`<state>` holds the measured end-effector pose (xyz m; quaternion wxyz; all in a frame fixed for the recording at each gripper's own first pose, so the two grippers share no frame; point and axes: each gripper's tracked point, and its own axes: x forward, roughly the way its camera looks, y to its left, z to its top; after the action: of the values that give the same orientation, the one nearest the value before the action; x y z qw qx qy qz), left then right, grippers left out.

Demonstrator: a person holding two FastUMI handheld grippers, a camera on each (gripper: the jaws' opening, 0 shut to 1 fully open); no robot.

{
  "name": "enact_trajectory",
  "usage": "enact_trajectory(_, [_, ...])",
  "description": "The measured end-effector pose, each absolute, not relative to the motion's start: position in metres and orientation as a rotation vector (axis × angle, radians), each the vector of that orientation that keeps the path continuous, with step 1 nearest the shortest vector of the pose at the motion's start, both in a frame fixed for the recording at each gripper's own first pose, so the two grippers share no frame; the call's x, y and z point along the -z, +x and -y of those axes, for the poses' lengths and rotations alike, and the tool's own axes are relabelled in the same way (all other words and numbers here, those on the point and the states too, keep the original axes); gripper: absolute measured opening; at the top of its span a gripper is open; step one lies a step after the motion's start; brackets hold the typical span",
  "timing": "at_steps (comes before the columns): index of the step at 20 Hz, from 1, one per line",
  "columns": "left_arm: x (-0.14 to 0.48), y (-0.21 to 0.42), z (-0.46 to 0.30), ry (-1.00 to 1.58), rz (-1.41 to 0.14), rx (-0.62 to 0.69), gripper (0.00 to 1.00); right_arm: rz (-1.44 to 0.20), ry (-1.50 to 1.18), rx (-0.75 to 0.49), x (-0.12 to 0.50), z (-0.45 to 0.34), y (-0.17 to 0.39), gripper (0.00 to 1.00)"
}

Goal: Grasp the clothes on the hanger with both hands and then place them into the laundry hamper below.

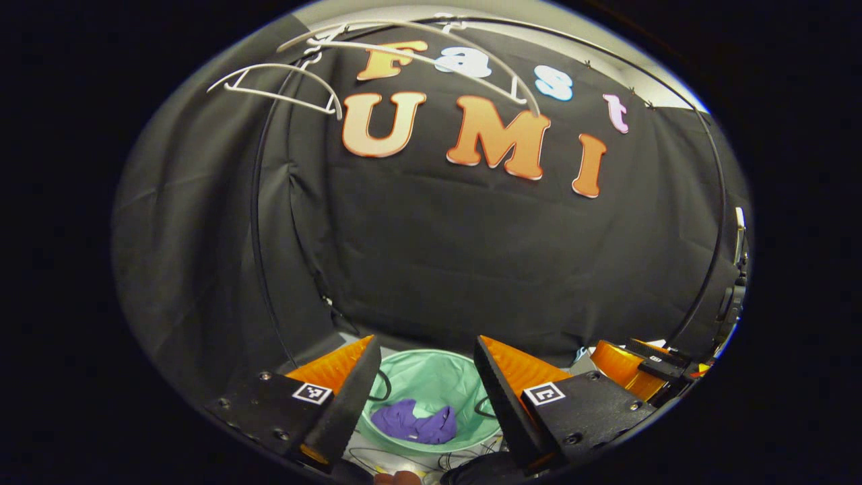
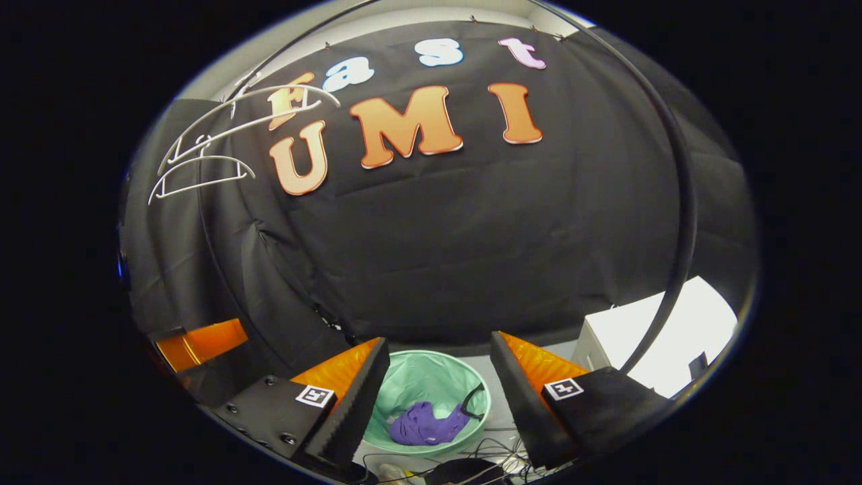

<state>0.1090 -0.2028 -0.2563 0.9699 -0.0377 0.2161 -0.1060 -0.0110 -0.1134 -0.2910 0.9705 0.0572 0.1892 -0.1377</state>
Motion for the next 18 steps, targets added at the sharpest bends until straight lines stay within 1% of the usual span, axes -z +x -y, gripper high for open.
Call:
enact_trajectory(2, [0.238,0.110,0.204,-0.065,-0.391,0.217,0.89,-0.347,0.087,0.281,0.270,0.117,-0.015,0.98])
enact_trajectory(3, [0.229,0.105,0.205,-0.060,-0.371,0.218,0.89,-0.328,0.077,0.280,0.260,0.119,-0.018,1.00])
enact_trajectory(4, [0.221,0.101,0.206,-0.056,-0.355,0.220,0.88,-0.310,0.074,0.282,0.253,0.122,-0.021,0.98])
enact_trajectory(6, [0.207,0.097,0.202,-0.051,-0.308,0.221,0.88,-0.277,0.081,0.281,0.237,0.126,-0.024,0.98])
enact_trajectory(7, [0.202,0.100,0.203,-0.045,-0.285,0.220,0.88,-0.263,0.085,0.285,0.231,0.128,-0.025,0.93])
enact_trajectory(8, [0.196,0.101,0.202,-0.039,-0.265,0.216,0.88,-0.248,0.085,0.291,0.224,0.132,-0.027,0.98])
enact_trajectory(9, [0.187,0.099,0.201,-0.032,-0.247,0.208,0.88,-0.233,0.079,0.304,0.219,0.136,-0.029,0.98])
enact_trajectory(11, [0.168,0.098,0.197,-0.040,-0.209,0.195,0.84,-0.212,0.072,0.311,0.213,0.138,-0.033,0.98])
enact_trajectory(13, [0.154,0.096,0.195,-0.063,-0.174,0.193,0.84,-0.200,0.072,0.309,0.210,0.138,-0.037,0.98])
enact_trajectory(14, [0.152,0.097,0.195,-0.070,-0.164,0.188,0.83,-0.196,0.073,0.308,0.208,0.138,-0.039,1.00])
enact_trajectory(18, [0.156,0.101,0.188,-0.062,-0.161,0.170,0.83,-0.185,0.081,0.306,0.207,0.140,-0.045,1.00])
